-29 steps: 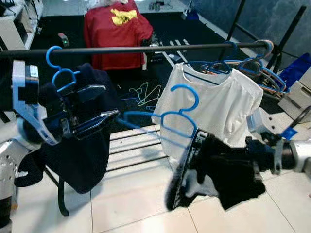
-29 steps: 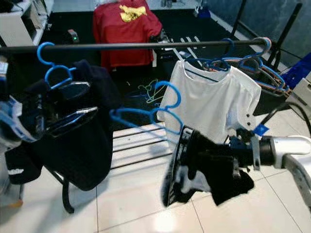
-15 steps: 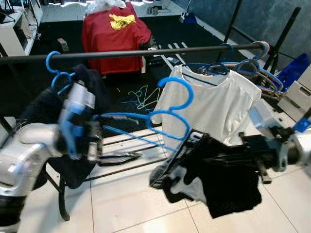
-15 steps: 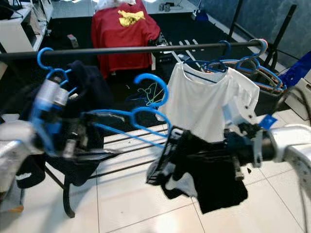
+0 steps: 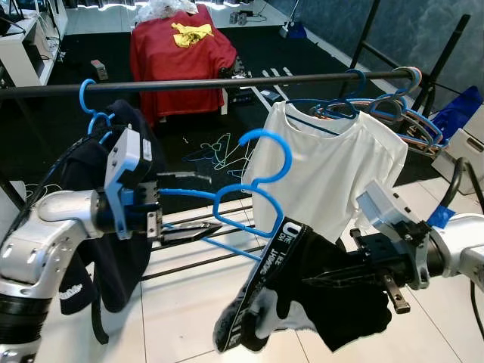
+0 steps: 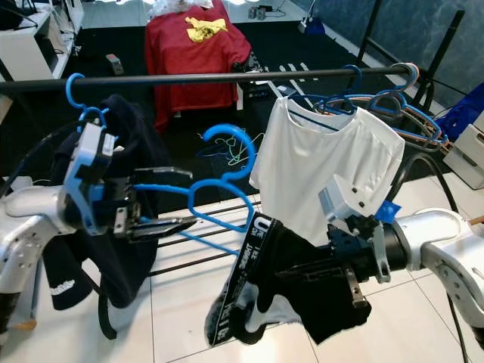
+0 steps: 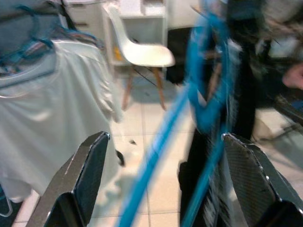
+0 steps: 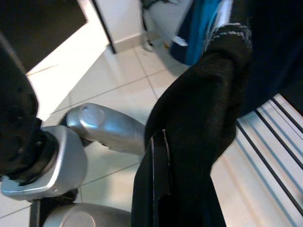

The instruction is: Hang hanger

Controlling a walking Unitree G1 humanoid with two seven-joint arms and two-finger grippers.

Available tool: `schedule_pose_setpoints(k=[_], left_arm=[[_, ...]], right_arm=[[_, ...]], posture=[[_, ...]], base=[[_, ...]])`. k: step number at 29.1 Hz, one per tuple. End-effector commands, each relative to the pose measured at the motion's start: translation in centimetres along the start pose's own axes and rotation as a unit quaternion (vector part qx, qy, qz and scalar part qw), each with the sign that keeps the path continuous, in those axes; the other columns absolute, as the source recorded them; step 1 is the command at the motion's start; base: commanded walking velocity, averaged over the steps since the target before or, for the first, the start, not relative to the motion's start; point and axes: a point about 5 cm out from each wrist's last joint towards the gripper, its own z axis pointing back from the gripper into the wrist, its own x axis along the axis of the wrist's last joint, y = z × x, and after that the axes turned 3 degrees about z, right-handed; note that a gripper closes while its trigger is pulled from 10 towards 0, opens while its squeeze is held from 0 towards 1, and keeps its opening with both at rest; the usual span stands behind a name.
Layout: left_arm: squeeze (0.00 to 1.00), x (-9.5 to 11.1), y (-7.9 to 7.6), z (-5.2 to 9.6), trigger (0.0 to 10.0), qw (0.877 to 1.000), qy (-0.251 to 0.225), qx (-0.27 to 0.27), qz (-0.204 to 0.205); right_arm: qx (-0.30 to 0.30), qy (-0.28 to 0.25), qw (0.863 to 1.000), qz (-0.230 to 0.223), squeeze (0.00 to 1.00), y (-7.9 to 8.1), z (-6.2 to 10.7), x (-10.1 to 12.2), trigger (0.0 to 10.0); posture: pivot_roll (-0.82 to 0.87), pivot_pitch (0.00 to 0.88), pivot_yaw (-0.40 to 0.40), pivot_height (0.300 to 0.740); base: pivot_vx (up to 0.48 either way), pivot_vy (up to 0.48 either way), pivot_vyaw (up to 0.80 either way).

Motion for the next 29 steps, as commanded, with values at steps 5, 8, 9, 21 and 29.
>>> schedule_pose_setpoints(k=[5, 8, 9, 21, 29], left_arm=[[0.0, -1.8, -2.6, 2.4, 10.0, 0.99, 0.107, -0.09, 0.032], [0.0, -2.6, -3.1, 2.2, 10.0, 0.986, 0.123, -0.1, 0.043], [0.0, -2.8, -3.4, 1.9, 10.0, 0.985, 0.127, -0.108, 0.045], [0.0, 0.4, -3.3, -0.9, 10.0, 0.992, -0.037, -0.12, 0.03], [0.0, 1.6, 0.8, 0.1, 10.0, 0.996, -0.085, 0.04, -0.006]], right_arm=[[-0.063, 0.012, 0.998, 0.006, 0.0, -1.0, 1.9, 0.2, 0.0], [-0.074, 0.012, 0.997, 0.006, 0.0, -1.2, 2.2, 0.1, 0.0], [-0.075, 0.012, 0.997, 0.006, 0.0, -1.3, 2.2, 0.1, 0.0], [-0.059, 0.033, 0.998, 0.001, 0.0, -1.1, 1.1, -0.7, 0.0], [-0.006, 0.043, 0.999, -0.019, 0.0, 0.4, 0.2, -1.4, 0.0]], posture=[[-0.04, 0.1, -0.035, 0.74], [-0.03, 0.1, -0.037, 0.74], [-0.03, 0.101, -0.038, 0.74], [-0.04, 0.093, -0.032, 0.74], [-0.04, 0.101, -0.033, 0.74]], base=[[0.0, 0.0, 0.0], [0.0, 0.0, 0.0], [0.0, 0.0, 0.0], [0.0, 0.0, 0.0], [0.0, 0.0, 0.0]])
